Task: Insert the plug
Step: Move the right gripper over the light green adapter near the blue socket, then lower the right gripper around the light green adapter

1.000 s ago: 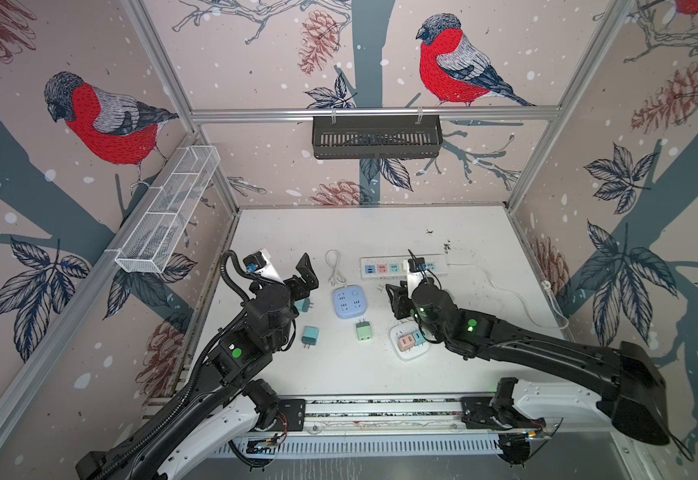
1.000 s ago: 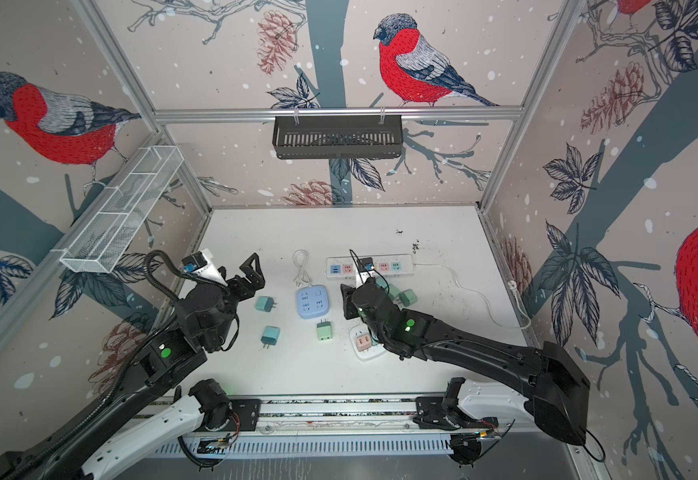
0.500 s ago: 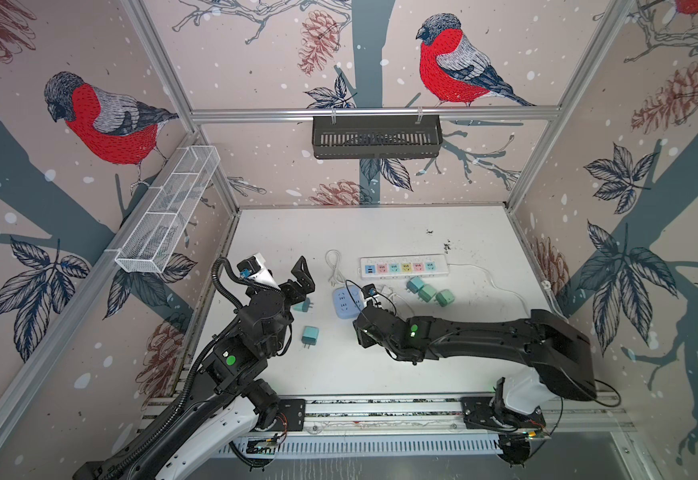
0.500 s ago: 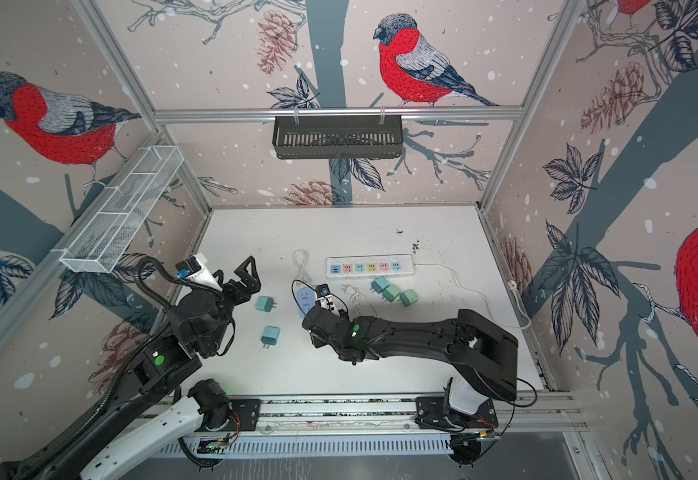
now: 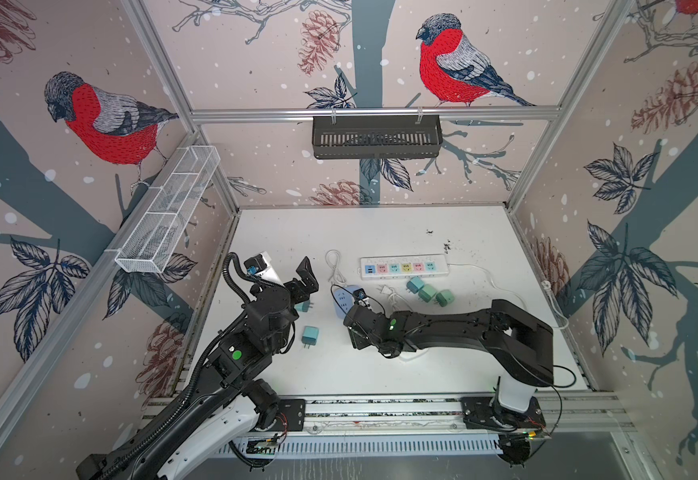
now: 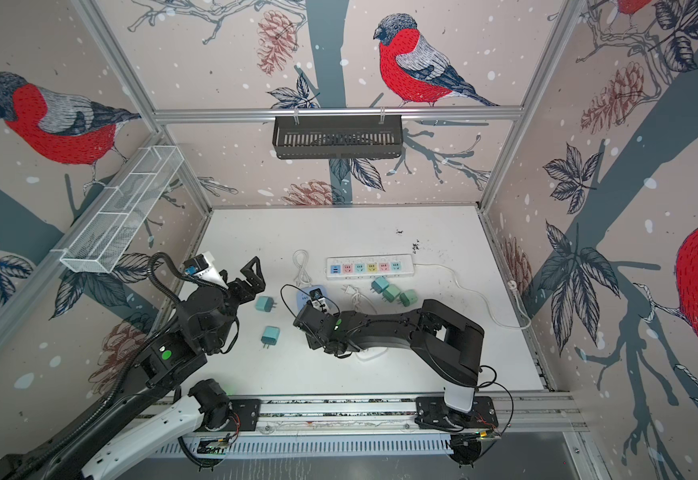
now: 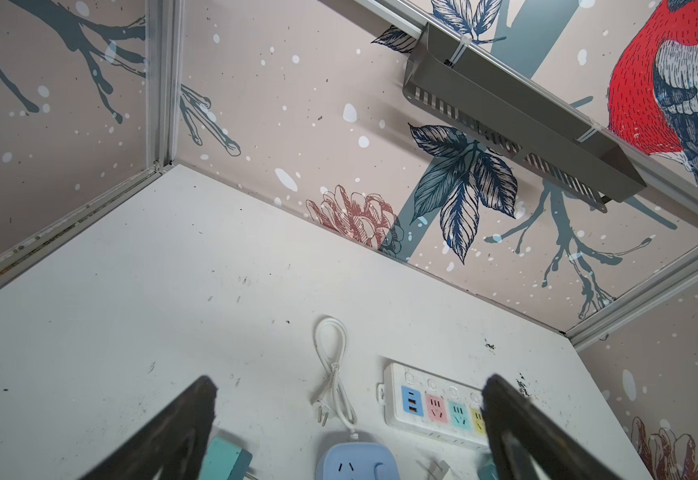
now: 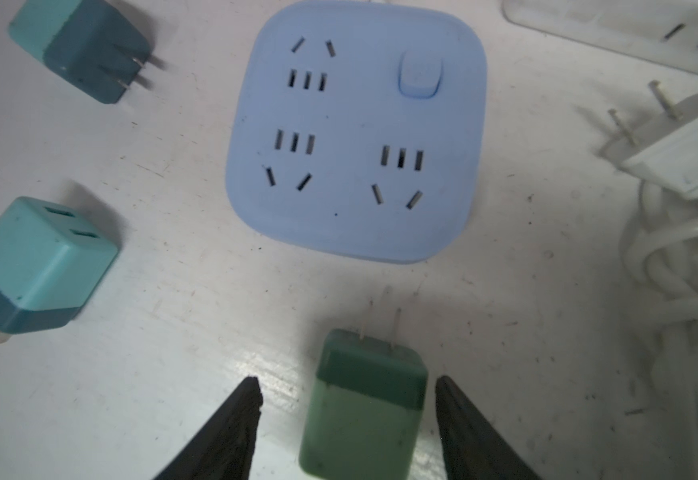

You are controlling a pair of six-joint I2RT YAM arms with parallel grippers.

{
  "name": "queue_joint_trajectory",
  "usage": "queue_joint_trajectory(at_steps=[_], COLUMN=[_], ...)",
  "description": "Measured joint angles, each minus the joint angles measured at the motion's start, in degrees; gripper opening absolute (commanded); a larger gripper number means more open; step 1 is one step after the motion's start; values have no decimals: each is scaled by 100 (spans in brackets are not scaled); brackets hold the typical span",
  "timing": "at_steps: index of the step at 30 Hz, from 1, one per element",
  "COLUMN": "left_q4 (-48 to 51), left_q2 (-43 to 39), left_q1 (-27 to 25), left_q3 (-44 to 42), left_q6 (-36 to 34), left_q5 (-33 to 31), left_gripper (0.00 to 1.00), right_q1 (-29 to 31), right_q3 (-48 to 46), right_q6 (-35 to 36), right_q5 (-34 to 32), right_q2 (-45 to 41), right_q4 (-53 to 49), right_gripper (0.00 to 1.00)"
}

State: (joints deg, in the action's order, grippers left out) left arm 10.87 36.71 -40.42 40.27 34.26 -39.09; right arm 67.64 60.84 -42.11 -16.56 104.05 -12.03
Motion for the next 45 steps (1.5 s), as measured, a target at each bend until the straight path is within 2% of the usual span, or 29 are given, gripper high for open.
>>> queue_joint_trajectory(at_steps=[6, 17, 30, 37, 45], left_q4=[2, 4, 11, 13, 13], left_q2=[-39, -116, -256, -219, -219], left_q1=[2, 2, 13, 13, 13], left_q3=[11, 15, 15, 15, 15], left_q6=[-20, -22, -22, -22, -22], left_q5=[2, -35, -98, -94, -76], left_gripper=[99, 99, 99, 99, 99], right_q1=[-210, -46, 409, 654, 748], right_q3=[264, 892, 702, 527, 39], right_q6=[140, 479, 678, 629, 437], right_q5=[175, 424, 658, 450, 225], right_q2=[422, 863, 667, 402, 107], right_q4=[-9, -136, -138, -299, -476], right_gripper=[68, 68, 69, 76, 76])
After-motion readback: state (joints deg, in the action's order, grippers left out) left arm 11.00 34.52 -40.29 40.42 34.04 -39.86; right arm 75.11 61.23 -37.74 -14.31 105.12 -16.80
